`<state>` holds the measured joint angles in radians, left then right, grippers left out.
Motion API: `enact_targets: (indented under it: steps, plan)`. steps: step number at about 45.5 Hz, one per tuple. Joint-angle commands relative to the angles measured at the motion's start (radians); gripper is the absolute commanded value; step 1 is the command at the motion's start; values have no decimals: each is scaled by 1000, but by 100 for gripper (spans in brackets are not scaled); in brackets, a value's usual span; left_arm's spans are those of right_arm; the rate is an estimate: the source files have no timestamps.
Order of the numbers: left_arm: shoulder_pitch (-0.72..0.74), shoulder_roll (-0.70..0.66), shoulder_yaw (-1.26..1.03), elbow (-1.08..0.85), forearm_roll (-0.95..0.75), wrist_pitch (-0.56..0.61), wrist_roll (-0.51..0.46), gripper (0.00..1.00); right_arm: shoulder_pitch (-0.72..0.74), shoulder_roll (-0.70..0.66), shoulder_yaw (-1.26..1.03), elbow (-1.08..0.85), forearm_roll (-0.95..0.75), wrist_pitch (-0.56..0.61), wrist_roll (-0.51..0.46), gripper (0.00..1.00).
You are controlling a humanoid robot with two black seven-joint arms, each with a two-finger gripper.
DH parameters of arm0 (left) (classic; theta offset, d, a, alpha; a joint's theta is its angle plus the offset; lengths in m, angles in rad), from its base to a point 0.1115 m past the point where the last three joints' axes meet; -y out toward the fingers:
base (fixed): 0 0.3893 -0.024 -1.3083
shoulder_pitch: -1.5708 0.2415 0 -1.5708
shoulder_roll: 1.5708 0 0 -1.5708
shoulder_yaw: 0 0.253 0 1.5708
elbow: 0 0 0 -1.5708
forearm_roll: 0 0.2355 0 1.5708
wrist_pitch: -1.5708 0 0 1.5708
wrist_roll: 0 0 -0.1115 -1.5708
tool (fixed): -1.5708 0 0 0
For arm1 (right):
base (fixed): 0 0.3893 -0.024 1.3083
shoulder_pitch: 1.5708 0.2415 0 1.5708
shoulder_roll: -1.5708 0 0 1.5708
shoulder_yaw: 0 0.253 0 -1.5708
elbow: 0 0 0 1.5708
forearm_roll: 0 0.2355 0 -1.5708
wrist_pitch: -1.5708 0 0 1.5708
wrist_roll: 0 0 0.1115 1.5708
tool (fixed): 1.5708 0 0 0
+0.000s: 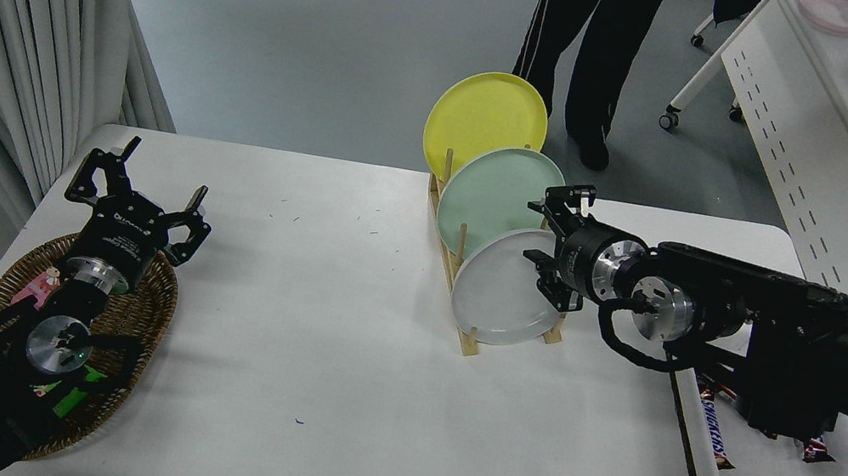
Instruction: Place the plate on the table
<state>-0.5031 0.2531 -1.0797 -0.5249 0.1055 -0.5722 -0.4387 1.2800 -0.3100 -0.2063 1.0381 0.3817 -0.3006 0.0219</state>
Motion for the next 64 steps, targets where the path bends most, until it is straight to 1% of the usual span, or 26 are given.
enact_targets:
  steps: [1, 10, 13, 20, 23, 27, 29, 36, 38, 46, 51, 56, 62, 64]
  plan:
    - [0, 0, 0, 0, 0, 0, 0, 100, 1, 14, 1, -27, 8, 0, -13, 58]
    - [0, 0, 0, -1, 0, 0, 0, 100, 1, 16, 2, -39, 8, 2, -33, 56]
    - [0, 0, 0, 0, 0, 0, 0, 100, 1, 17, 8, -42, 8, 2, -36, 52]
    - [0, 0, 0, 0, 0, 0, 0, 100, 1, 26, 16, -49, 8, 2, -39, 51]
    - [0, 0, 0, 0, 0, 0, 0, 100, 1, 28, 16, -52, 8, 2, -40, 46]
    - [0, 0, 0, 0, 0, 0, 0, 100, -1, 34, 24, -58, 8, 2, -51, 45]
    - [0, 0, 0, 0, 0, 0, 0, 100, -1, 35, 25, -59, 8, 2, -56, 41]
    - [0, 0, 0, 0, 0, 0, 0, 100, -1, 37, 25, -59, 8, 2, -59, 38]
    - [0, 0, 1, 0, 0, 0, 0, 100, -1, 37, 25, -59, 8, 2, -60, 35]
    - [0, 0, 0, 0, 0, 0, 0, 100, 4, 34, 33, -56, 9, 2, -74, 34]
    - [0, 0, 0, 0, 0, 0, 0, 100, 9, 32, 41, -56, 13, 2, -92, 28]
    - [0, 0, 0, -1, 0, 0, 0, 100, 9, 32, 51, -56, 10, 2, -106, 24]
    - [0, 0, 0, 0, 0, 0, 0, 100, 7, 29, 61, -56, 6, 2, -108, 23]
    - [0, 0, 0, 0, 0, 0, 0, 100, 7, 31, 61, -56, 6, 2, -108, 21]
